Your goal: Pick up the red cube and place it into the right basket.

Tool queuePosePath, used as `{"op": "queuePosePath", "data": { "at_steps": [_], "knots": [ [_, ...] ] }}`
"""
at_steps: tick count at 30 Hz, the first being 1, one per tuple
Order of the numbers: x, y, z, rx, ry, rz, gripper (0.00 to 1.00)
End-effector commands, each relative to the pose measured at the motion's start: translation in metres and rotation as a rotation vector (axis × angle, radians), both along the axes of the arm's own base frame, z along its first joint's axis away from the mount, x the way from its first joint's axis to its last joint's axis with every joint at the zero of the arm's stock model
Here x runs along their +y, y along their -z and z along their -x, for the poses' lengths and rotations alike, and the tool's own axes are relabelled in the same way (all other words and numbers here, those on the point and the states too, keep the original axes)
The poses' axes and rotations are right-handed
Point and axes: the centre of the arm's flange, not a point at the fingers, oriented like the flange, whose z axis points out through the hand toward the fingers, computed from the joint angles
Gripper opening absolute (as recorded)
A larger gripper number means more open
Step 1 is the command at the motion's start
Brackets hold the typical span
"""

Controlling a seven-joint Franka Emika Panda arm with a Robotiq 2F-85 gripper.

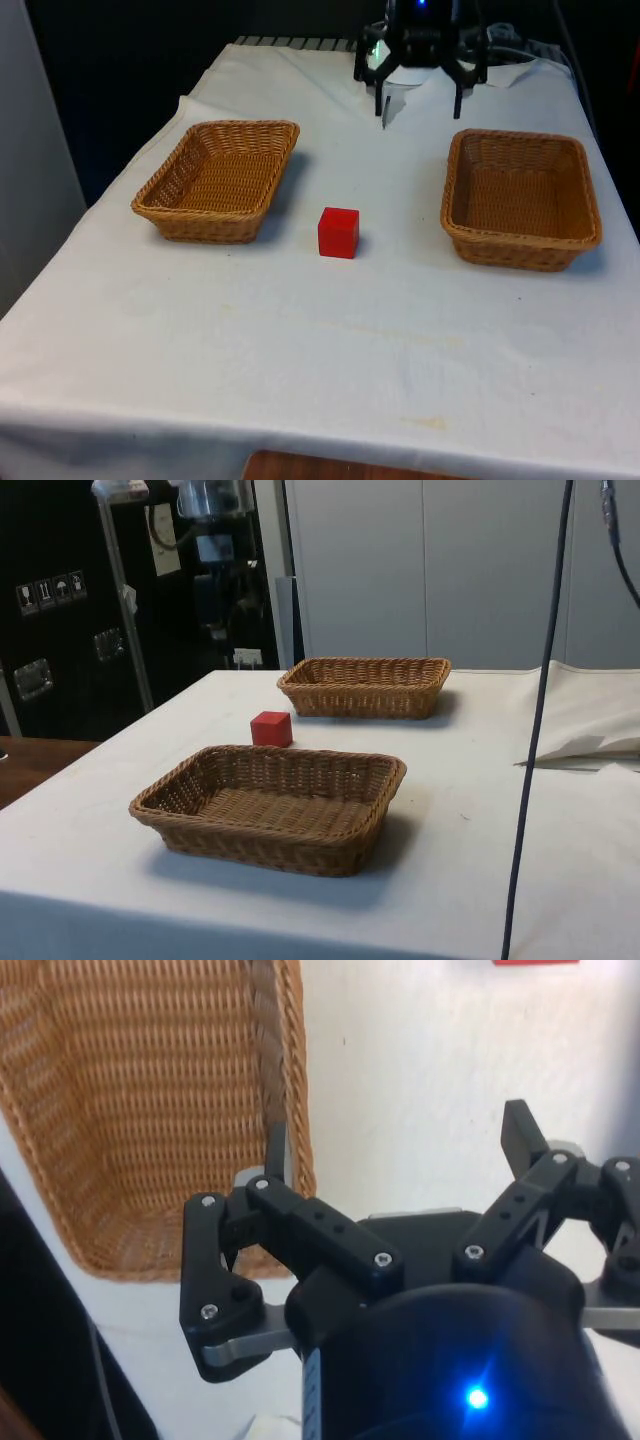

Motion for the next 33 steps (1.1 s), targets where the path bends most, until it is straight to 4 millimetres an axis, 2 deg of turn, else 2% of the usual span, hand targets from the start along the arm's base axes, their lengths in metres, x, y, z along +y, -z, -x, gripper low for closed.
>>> {"op": "queuePosePath", "data": {
  "at_steps": [1,5,6,12,13,20,21,33],
  "knots": [
    [0.000,0.004,-0.001,-0.010,0.000,-0.007,1.00],
    [-0.004,0.020,-0.005,-0.015,0.003,-0.001,1.00],
    [-0.002,0.017,-0.004,-0.005,0.001,0.007,1.00],
    [-0.018,0.040,-0.006,-0.013,0.010,0.011,1.00],
    [-0.015,0.038,-0.006,-0.006,0.009,0.019,1.00],
    [-0.037,0.060,-0.006,-0.009,0.025,0.017,1.00],
    [-0.036,0.057,-0.006,-0.002,0.025,0.025,1.00],
    [-0.042,0.089,-0.012,-0.021,0.036,-0.022,1.00]
  ]
}}
